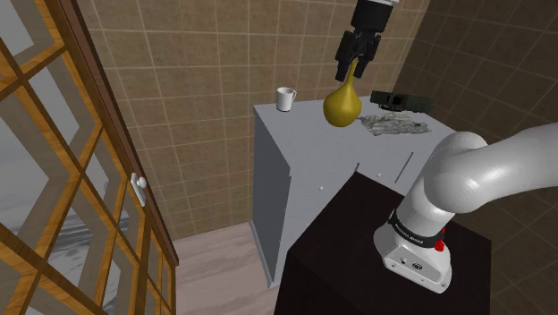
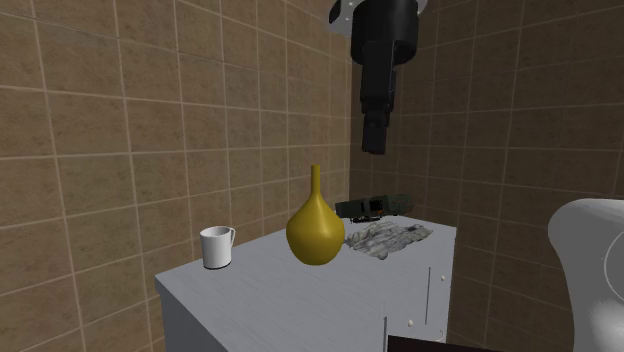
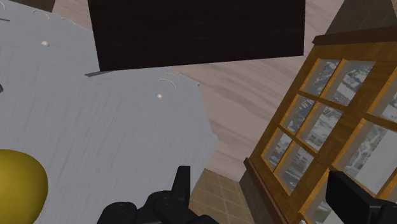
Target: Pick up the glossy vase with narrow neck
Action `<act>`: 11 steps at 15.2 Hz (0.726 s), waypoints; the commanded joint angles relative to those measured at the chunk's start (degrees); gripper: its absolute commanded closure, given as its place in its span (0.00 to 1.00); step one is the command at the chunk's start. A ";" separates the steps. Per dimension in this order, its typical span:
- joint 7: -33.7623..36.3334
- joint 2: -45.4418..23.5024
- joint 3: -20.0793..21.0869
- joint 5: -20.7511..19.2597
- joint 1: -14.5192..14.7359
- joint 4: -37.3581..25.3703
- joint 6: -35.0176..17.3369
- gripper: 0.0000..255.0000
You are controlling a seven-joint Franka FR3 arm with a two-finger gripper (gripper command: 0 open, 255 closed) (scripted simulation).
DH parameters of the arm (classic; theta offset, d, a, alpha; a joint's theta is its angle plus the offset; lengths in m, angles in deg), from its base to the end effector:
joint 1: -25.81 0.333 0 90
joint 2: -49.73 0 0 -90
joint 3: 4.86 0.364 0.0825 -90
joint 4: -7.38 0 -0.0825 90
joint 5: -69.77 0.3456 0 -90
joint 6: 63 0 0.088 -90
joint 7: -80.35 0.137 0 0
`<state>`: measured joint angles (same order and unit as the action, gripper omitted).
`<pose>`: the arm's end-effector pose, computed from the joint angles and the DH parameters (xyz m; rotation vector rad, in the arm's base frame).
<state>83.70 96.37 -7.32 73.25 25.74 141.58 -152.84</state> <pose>0.2272 -0.0072 0.6069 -3.0456 0.1347 -0.0581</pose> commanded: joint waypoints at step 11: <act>-14.27 -8.37 -11.83 -7.63 -2.85 -3.04 -6.85 0.00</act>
<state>71.23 88.56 -17.74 66.45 23.29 138.97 -159.31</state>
